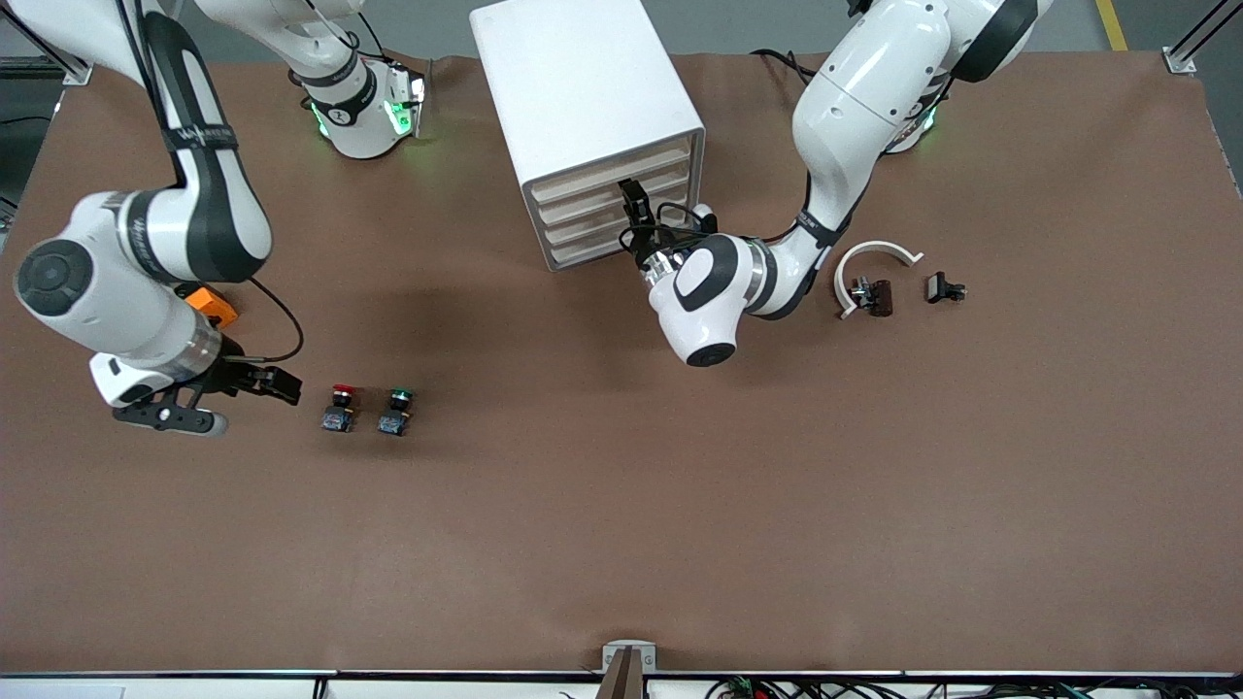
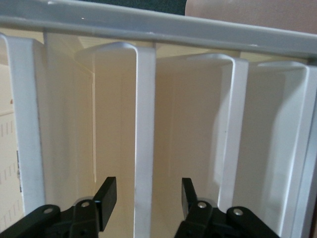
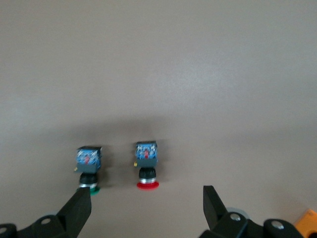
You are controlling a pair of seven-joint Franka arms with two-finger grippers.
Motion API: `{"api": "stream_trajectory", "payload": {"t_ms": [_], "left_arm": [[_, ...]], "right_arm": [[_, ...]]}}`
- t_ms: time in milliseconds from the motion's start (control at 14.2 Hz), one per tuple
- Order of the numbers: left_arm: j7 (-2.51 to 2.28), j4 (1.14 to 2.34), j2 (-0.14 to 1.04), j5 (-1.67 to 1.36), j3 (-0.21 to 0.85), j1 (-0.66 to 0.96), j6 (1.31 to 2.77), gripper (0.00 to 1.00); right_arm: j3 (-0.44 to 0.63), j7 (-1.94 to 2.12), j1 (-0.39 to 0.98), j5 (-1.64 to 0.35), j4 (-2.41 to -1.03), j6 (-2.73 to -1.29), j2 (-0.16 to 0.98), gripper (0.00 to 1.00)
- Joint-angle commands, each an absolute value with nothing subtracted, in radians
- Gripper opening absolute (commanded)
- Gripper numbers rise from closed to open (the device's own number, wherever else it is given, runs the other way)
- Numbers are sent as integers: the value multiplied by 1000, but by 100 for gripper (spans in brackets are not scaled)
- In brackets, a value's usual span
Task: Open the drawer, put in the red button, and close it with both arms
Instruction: 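Pull the drawer open with the left gripper while the right gripper grasps the red button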
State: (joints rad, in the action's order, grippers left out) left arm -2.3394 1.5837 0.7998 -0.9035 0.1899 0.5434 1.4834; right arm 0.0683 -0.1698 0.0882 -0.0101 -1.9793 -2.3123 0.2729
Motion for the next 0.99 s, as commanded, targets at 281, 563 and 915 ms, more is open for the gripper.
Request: {"api": "stream_trajectory", "payload": {"t_ms": [281, 563, 915], "left_arm": [[-2352, 1568, 836, -923, 186, 551, 1466, 19], [-2345, 1562, 839, -917, 173, 540, 1468, 6], [-2342, 1537, 848, -910, 155, 496, 1474, 0]], "right_arm": [[61, -173, 97, -12, -2029, -2572, 451, 100], [61, -183, 109, -11, -2029, -2675, 535, 100], [61, -192, 120, -12, -2031, -2681, 558, 100]]}}
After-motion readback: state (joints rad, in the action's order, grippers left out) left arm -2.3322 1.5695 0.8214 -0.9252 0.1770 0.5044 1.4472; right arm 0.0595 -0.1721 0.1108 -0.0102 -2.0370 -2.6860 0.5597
